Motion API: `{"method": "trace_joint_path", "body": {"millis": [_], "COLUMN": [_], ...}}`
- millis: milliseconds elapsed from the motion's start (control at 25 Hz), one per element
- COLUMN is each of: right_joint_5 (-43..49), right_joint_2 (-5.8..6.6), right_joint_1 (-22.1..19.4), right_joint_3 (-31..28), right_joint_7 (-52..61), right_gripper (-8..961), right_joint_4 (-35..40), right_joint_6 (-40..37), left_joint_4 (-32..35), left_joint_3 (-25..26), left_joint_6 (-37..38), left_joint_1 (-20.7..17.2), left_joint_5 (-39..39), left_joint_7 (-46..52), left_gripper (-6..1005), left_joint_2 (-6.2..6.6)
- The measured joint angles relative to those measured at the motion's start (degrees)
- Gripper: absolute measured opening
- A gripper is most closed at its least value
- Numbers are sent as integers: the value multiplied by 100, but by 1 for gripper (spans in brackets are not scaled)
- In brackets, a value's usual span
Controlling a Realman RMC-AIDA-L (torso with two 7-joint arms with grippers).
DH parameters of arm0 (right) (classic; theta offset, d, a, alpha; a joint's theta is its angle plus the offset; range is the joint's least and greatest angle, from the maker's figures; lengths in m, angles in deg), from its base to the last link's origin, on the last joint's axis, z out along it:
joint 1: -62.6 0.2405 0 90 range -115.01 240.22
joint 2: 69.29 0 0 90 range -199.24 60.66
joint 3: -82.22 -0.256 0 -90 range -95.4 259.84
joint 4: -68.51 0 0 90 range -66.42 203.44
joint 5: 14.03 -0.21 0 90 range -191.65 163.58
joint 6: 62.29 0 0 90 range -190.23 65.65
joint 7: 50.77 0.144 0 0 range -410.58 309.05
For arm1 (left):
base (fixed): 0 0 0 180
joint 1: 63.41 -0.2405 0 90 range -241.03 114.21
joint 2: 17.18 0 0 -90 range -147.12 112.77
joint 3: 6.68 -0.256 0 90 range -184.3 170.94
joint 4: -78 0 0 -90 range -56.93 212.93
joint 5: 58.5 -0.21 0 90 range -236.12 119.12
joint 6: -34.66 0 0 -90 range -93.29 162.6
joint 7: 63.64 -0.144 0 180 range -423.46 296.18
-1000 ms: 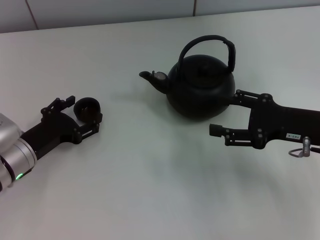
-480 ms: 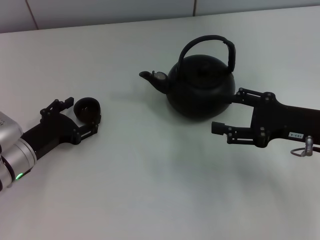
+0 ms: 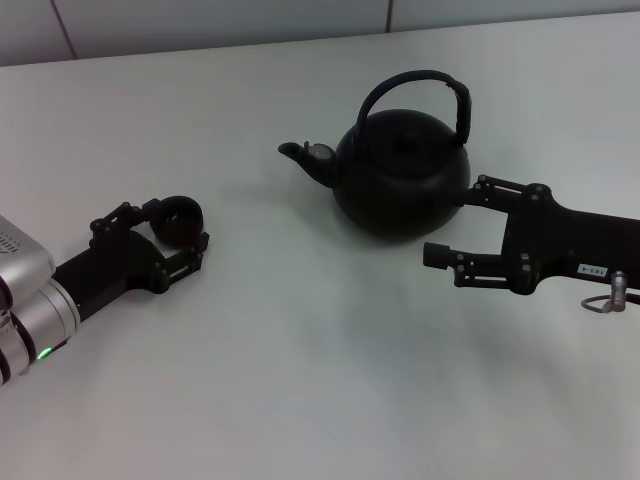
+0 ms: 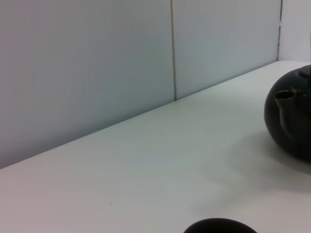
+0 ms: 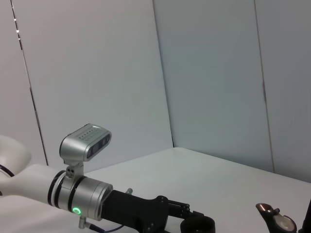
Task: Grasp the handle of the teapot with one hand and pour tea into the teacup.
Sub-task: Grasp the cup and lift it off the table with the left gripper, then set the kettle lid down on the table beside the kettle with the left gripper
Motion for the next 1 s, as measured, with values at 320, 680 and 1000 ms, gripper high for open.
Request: {"method": "trace_joint_path", "body": {"millis": [320,680,1000], "right_joint_5": [0,0,0], "right_joint_2": [0,0,0], "right_joint_1": [-5,-6,-65], "right_joint_3": [-7,-8,-8], "right_joint_7": [0,0,-38], "right_gripper": [820,821,822], "right_joint_4": [0,-12,-44], "right_joint_6": [0,0,4], "left_joint_4": [-1,0,48], "left_joint_3": [-6,-52,-540], "left_joint_6": [188,472,974], "left_joint_1": [-15,-44,-78], "left_joint_5": [1,-1,-1], "left_joint_7": [0,0,259], "left_gripper": [700,686,686], "left_joint_2": [0,0,0]}}
